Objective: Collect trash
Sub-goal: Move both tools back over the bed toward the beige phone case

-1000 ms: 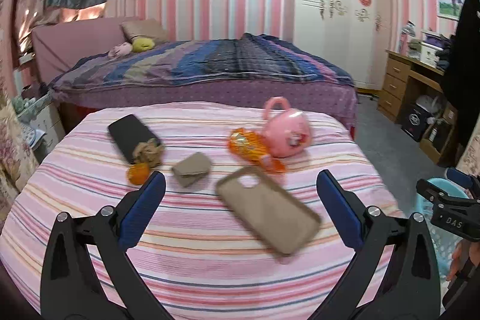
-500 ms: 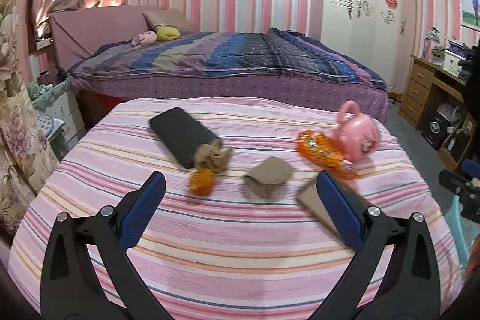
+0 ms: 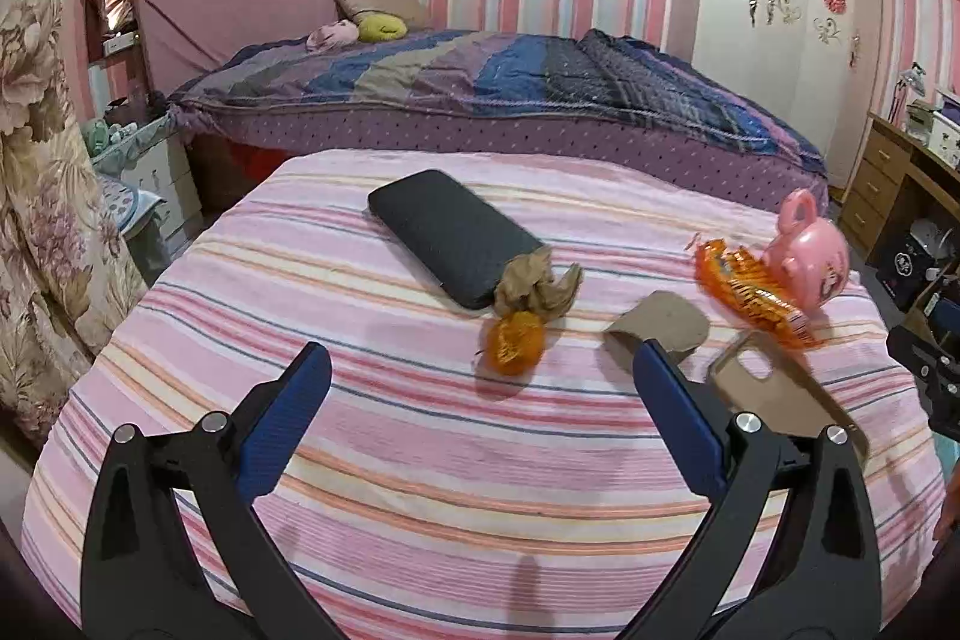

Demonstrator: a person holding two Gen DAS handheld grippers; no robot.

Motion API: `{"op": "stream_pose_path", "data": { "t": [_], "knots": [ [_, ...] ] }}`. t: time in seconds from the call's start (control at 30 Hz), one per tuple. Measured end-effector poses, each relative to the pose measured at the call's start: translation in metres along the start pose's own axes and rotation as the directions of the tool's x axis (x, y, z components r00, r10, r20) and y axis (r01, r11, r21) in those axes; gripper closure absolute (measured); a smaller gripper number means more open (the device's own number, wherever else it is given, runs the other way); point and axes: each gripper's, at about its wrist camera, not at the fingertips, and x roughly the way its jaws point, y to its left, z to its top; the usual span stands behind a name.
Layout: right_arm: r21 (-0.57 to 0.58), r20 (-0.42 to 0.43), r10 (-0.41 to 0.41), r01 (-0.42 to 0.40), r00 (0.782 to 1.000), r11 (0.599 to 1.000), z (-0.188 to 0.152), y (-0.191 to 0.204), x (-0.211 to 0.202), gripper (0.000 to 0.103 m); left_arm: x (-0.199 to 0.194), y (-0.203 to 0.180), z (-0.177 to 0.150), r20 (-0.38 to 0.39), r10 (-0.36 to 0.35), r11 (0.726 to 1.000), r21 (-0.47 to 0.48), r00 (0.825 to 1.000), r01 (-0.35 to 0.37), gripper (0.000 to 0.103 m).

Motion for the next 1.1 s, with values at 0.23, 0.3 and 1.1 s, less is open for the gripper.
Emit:
{"op": "stream_pose_path", "data": {
  "t": [0.23,0.3,1.1],
  "knots": [
    [-0.006,-0.017,0.012,-0.012,1.0,1.0,-0.004,0.007,0.015,0.007,0.009,-0.001,-0.003,-0.015,0.032,0.999,0.024,0.999,-0.031,0.006],
    [-0.005,-0.027,0.012,-0.012,1.0,1.0,-0.005,0.008,0.02,0.007,0.014,0.0,-0.005,-0.03,0.031,0.999,0.022,0.999,-0.03,0.006],
    [0.065,-0.096,-0.026,0.032,0.995,0.997,-0.013,-0.012,0.056,0.005,0.08,-0.001,-0.001,-0.216,-0.061,0.998,0.011,0.975,0.064,0.017]
  ]
}}
